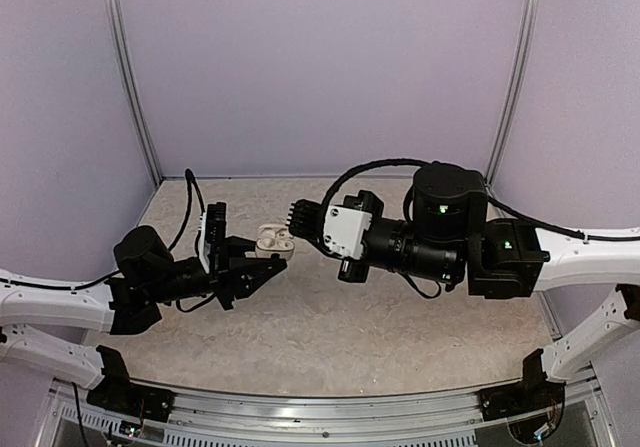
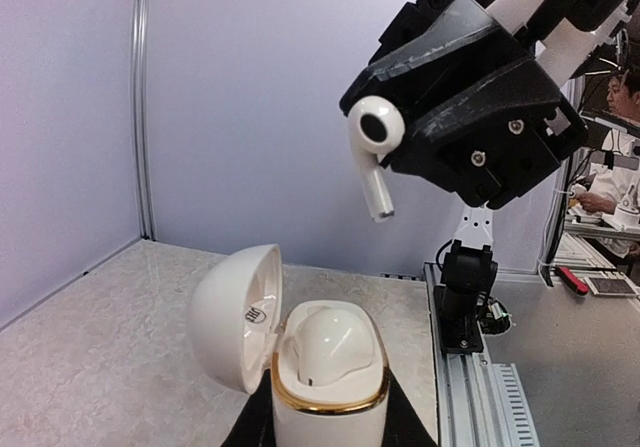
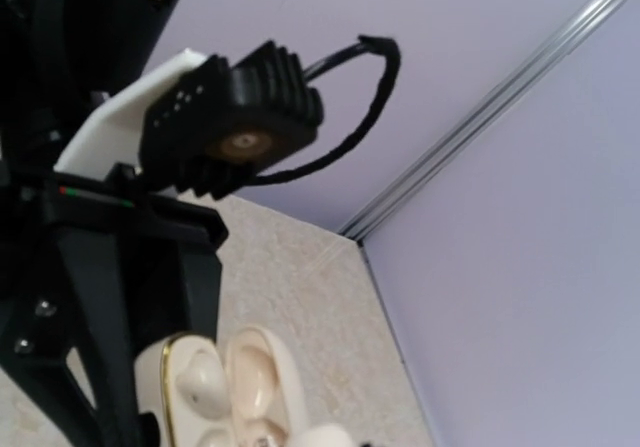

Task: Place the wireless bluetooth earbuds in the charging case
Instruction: Place the right earbud in the right side groove of the charging case.

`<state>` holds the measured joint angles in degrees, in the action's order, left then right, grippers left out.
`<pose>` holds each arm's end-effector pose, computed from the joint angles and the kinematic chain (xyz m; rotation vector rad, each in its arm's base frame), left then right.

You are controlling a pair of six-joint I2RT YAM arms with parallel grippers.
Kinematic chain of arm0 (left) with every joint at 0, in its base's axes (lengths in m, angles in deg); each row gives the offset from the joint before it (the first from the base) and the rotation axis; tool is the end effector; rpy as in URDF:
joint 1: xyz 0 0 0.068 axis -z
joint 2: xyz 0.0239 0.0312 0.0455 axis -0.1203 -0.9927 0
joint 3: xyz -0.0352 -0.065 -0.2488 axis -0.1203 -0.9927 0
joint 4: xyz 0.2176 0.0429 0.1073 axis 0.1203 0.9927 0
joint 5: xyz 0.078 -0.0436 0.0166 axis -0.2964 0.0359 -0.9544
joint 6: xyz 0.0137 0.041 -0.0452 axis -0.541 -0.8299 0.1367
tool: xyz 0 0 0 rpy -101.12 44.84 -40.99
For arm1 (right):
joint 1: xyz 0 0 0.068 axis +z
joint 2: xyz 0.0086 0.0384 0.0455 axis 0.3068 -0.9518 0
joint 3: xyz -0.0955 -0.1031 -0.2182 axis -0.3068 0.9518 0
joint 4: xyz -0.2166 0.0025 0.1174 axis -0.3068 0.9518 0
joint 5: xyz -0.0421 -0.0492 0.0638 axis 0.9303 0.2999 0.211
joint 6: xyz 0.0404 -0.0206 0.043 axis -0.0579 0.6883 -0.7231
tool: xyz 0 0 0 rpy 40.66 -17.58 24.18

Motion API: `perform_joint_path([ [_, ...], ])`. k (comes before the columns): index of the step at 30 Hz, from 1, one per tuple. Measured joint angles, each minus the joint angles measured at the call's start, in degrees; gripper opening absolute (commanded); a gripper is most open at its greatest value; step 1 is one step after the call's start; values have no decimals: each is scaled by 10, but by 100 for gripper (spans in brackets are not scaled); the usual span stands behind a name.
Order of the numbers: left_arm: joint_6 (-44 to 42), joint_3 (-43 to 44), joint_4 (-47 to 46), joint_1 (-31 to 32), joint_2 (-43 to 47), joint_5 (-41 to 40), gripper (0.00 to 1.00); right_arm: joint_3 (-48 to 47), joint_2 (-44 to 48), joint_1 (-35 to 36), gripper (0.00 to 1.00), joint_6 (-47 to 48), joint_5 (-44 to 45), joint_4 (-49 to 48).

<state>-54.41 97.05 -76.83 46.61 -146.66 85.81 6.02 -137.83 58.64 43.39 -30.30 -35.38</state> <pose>0.1279 -0.2043 0.2653 0.9210 1.1993 -1.1244 0.0841 0.3081 0.3706 -1.3052 1.0758 0.3661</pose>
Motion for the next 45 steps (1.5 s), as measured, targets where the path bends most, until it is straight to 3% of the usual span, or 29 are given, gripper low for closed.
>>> perform_joint_path([
  [13,5,8,-3,10,-3,40,0,0,-7,7,11,41,28,-17],
  [45,16,16,-3,12,-6,45,0,31,-7,19,11,75,38,-37],
])
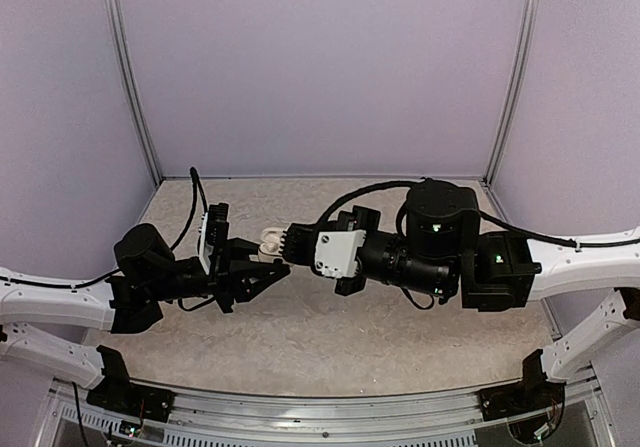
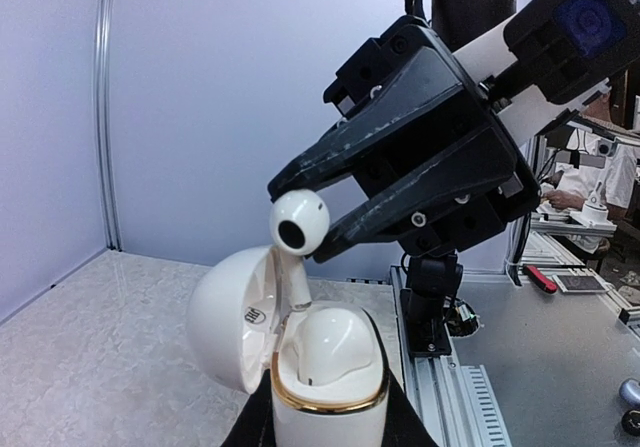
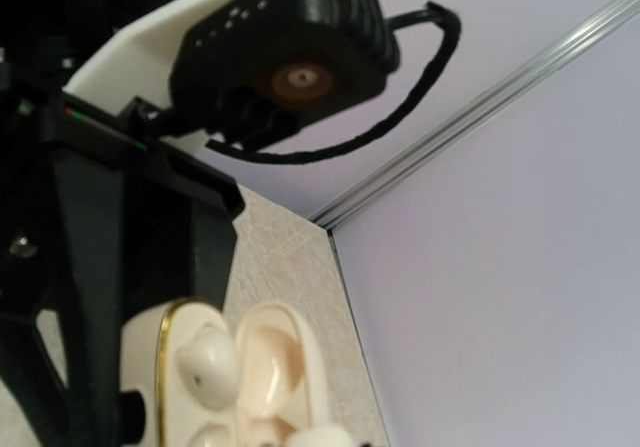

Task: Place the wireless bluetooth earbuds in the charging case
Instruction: Place the right earbud in the right side groove of the charging case.

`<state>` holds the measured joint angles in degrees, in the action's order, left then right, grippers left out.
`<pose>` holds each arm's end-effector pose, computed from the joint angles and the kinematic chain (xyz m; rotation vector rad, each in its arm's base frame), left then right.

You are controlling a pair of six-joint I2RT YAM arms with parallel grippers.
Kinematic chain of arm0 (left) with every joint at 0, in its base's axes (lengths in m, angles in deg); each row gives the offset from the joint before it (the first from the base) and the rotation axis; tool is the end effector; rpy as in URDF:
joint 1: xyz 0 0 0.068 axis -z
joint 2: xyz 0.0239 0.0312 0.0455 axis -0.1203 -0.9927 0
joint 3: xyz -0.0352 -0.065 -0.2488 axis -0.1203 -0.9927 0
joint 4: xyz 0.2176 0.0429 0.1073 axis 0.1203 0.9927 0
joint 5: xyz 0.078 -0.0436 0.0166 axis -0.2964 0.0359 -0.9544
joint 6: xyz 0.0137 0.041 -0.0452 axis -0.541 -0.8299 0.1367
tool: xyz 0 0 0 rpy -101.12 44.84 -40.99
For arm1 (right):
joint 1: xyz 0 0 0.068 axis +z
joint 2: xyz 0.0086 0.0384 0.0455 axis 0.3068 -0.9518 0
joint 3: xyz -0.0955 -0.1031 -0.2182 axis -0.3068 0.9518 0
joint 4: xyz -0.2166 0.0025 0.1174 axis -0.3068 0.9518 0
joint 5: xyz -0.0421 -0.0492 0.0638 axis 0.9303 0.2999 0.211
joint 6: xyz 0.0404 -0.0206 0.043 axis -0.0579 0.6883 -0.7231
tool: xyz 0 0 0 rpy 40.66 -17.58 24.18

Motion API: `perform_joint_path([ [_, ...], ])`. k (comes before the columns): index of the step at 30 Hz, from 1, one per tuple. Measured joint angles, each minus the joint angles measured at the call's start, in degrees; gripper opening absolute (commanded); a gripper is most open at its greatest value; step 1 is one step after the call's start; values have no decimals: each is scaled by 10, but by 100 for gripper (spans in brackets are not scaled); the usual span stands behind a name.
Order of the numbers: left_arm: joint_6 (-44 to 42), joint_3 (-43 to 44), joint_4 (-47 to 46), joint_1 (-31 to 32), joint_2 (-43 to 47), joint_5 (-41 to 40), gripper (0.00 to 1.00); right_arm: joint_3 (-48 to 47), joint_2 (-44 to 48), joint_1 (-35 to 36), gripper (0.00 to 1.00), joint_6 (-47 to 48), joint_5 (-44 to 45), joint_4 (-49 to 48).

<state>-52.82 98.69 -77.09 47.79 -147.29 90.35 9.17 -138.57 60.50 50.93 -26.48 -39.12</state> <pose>0.1220 -0.2105 0.2727 0.9799 1.1550 -1.2148 0.0778 0.3136 0.3551 -1.3541 1.0018 0.2354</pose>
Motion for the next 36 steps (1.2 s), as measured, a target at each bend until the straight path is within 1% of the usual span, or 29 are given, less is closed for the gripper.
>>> perform_joint_path([
  [36,1,3,4,0,-5,5,0,9,5,8,11,11,-2,11],
])
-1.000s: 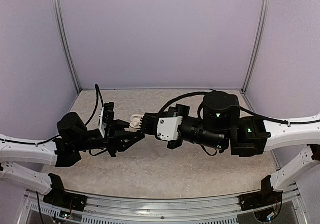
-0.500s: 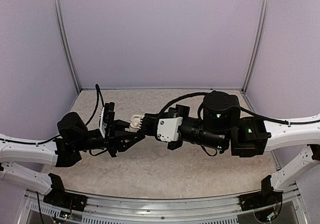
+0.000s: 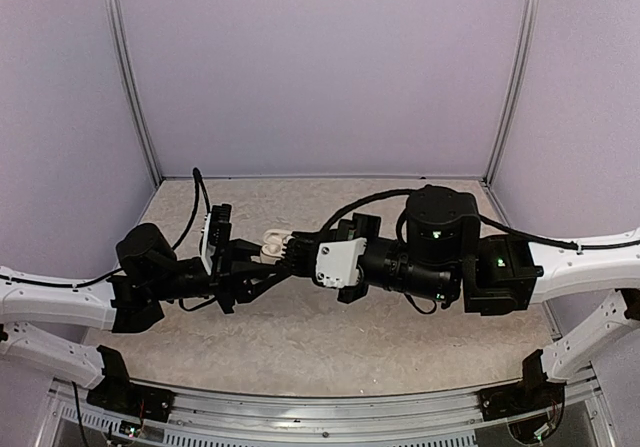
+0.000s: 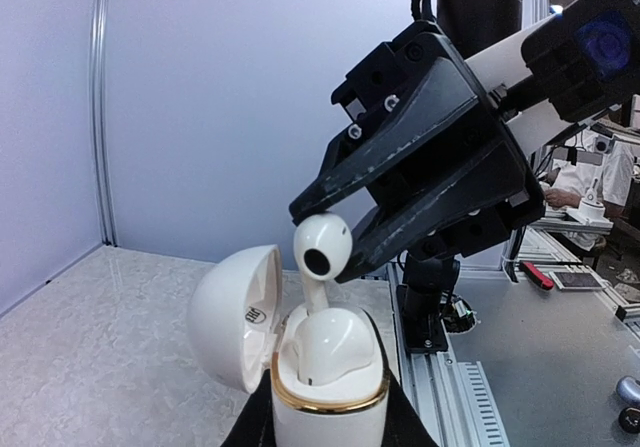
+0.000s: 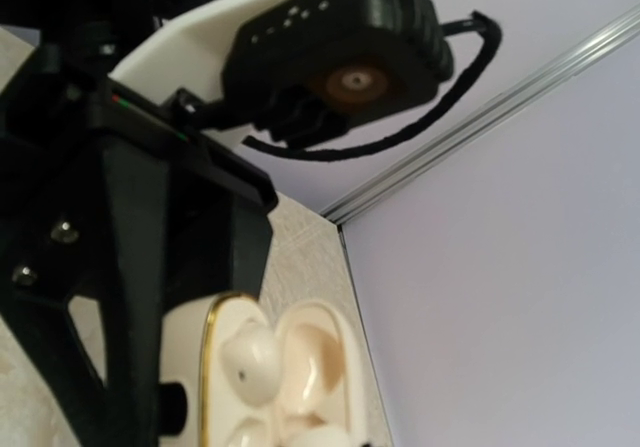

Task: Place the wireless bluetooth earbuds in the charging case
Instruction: Place the right earbud in the right side groove of the charging case.

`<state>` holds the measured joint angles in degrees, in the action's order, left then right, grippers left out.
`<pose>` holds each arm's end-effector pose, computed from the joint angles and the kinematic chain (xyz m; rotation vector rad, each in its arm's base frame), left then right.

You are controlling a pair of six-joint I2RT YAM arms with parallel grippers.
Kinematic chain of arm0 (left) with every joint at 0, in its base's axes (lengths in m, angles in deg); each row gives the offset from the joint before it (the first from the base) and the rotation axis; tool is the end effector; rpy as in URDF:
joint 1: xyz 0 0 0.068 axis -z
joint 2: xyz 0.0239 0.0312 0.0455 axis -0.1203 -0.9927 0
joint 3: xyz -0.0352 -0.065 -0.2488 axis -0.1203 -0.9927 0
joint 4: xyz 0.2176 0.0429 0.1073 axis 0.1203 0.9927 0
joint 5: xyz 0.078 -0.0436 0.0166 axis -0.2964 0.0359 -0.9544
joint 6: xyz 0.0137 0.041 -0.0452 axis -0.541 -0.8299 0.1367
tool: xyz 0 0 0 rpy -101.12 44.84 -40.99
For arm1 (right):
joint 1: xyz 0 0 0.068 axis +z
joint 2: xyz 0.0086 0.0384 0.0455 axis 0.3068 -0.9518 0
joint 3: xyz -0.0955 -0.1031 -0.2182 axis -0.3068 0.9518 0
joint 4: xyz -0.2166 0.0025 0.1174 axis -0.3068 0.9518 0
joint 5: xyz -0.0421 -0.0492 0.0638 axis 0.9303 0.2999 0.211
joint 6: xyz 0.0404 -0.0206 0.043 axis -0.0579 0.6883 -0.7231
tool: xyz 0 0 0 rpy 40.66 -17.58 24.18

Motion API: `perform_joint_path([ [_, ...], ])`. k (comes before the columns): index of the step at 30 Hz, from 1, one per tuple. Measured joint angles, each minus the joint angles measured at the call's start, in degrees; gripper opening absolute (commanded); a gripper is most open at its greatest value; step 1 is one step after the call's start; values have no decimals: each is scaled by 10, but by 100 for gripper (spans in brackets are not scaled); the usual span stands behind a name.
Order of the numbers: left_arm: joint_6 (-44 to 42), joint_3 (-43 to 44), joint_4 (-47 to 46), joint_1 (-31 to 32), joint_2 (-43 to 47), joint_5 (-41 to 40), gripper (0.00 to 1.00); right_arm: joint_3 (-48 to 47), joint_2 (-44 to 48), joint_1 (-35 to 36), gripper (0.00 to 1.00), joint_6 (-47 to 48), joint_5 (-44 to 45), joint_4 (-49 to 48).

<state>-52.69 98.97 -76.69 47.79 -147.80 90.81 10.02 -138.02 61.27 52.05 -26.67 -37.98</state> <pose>0.1227 -0.2121 0.2715 0.9890 1.1645 -1.2214 0.0729 0.3121 0.3503 -1.3944 0.9870 0.2255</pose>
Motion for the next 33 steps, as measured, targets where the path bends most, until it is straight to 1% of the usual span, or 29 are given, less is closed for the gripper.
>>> perform_joint_path([
  [9,0,0,3,0,-1,1,0,3,0,0,12,12,3,0],
  [18,0,0,9,0,-2,16,0,11,2,4,18,14,1,-5],
  [33,0,0,5,0,-1,21,0,21,13,4,20,3,-7,-9],
])
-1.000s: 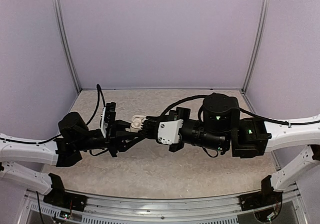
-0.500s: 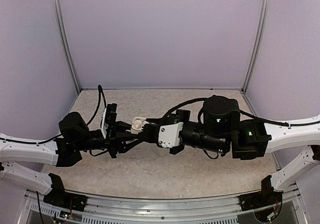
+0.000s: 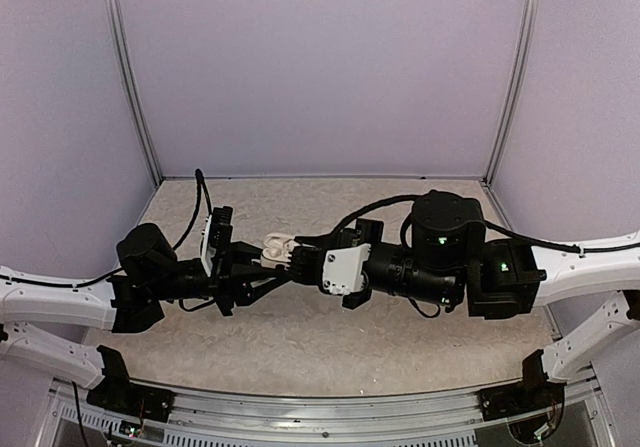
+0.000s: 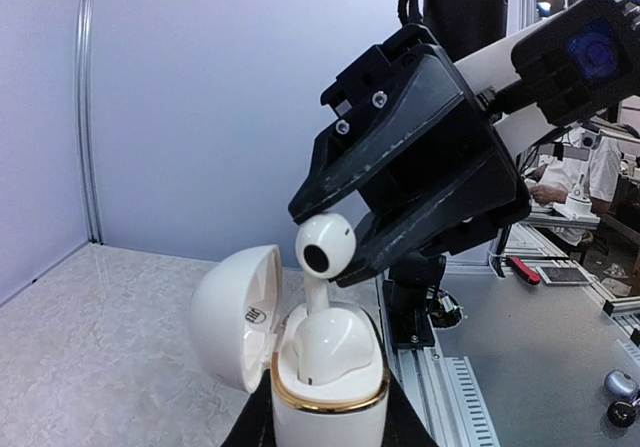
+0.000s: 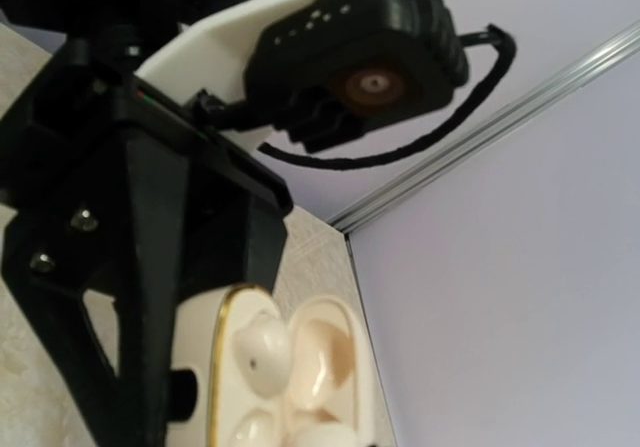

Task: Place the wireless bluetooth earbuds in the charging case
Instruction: Place the right earbud in the right side groove of the charging case, then close the charging case with the earbuds.

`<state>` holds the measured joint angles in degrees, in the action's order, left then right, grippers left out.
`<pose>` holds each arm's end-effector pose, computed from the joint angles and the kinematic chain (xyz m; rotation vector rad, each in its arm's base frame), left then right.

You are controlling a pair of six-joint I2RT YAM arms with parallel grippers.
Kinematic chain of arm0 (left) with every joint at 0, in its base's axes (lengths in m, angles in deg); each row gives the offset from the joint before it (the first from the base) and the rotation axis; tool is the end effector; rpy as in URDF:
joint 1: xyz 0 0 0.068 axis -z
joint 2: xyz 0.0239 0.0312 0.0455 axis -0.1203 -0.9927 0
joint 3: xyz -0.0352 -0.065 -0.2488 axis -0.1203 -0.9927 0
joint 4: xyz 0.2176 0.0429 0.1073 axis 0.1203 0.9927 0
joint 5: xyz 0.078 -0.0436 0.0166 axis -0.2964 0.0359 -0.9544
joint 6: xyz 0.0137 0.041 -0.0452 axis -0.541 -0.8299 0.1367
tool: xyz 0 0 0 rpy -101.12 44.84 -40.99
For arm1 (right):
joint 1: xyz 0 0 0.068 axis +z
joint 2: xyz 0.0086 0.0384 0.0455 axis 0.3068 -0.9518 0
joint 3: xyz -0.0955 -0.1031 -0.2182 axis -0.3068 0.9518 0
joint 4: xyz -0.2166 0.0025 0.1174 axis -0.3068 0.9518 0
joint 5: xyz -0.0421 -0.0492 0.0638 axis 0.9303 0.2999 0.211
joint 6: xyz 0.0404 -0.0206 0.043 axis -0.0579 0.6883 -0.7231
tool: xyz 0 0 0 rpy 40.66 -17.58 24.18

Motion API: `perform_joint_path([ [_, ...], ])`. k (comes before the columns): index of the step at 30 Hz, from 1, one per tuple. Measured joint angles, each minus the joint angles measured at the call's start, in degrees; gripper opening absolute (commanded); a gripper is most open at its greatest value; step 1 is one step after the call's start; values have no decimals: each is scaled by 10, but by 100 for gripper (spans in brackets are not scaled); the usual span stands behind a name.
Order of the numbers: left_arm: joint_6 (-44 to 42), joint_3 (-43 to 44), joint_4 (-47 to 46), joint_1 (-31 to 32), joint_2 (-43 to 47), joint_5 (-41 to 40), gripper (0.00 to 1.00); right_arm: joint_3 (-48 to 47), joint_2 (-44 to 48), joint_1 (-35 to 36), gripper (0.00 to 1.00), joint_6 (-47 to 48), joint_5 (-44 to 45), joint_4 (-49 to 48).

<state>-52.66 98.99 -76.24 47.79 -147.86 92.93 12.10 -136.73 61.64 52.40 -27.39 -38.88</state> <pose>0.1212 -0.2126 0.2703 1.0222 1.1586 -1.2452 0.0694 0.3075 0.3460 -1.4050 0.9703 0.2370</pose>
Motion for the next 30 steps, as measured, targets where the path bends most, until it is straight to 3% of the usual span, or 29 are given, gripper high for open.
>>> perform_joint_path([
  [18,0,0,-6,0,1,1,0,0,5,0,40,-11,-11,5],
  [30,-1,1,-21,0,5,0,0,-1,34,-18,51,-87,-37,11],
])
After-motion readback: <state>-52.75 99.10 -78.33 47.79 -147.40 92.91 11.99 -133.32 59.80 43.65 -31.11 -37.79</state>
